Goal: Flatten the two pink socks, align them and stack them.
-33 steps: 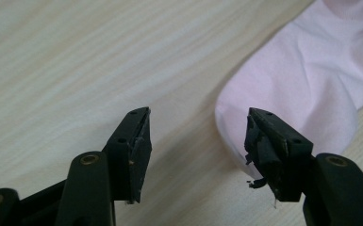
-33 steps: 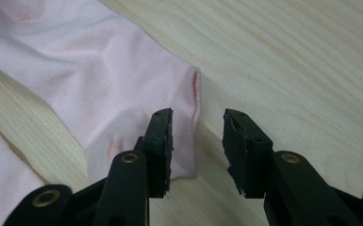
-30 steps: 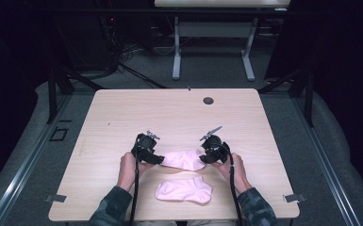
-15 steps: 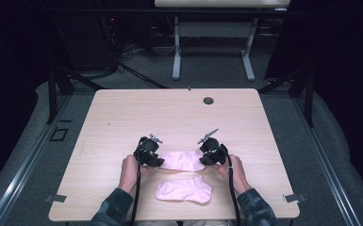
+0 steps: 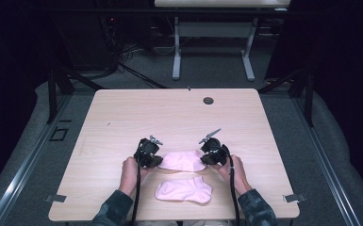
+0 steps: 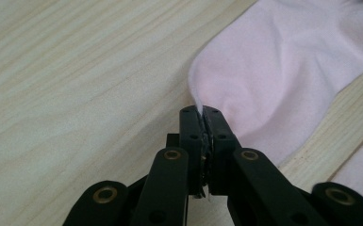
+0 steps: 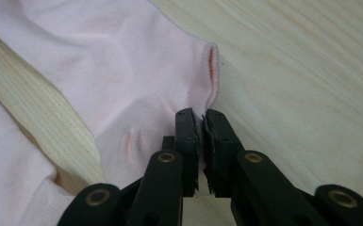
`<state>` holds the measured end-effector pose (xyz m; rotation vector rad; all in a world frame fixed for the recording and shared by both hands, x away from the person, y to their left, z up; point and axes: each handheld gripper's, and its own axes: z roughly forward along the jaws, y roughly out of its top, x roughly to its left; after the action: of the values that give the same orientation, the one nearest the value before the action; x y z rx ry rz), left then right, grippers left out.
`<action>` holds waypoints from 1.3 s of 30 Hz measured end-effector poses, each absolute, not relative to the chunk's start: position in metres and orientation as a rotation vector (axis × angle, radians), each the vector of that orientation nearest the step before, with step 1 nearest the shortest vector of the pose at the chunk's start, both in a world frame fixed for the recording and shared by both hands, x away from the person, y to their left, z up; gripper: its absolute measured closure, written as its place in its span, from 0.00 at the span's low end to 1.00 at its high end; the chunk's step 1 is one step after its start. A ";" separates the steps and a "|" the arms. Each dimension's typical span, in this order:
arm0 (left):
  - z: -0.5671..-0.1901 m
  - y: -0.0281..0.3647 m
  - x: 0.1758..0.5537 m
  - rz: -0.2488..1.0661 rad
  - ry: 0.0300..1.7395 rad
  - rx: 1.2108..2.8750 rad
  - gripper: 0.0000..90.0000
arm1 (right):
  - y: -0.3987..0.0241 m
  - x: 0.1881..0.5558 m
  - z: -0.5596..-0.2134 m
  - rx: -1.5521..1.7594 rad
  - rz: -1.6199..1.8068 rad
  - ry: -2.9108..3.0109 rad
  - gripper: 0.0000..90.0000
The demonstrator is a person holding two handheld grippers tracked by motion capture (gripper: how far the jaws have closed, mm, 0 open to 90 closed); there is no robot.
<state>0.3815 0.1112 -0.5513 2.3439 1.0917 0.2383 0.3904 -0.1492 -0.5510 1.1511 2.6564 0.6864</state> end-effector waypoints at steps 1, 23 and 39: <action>-0.549 0.112 0.380 0.238 1.092 2.337 0.98 | -0.150 0.389 -0.549 1.148 0.700 2.650 0.94; -0.507 0.127 0.310 0.195 0.960 2.195 0.98 | -0.169 0.315 -0.487 1.032 0.784 2.639 0.94; -0.542 0.131 0.281 0.152 0.977 2.263 0.98 | -0.163 0.297 -0.526 1.043 0.761 2.748 0.93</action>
<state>0.2807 0.1309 -0.5420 2.2632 0.9771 0.1522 0.2974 -0.1635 -0.5259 1.0425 2.7479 0.7611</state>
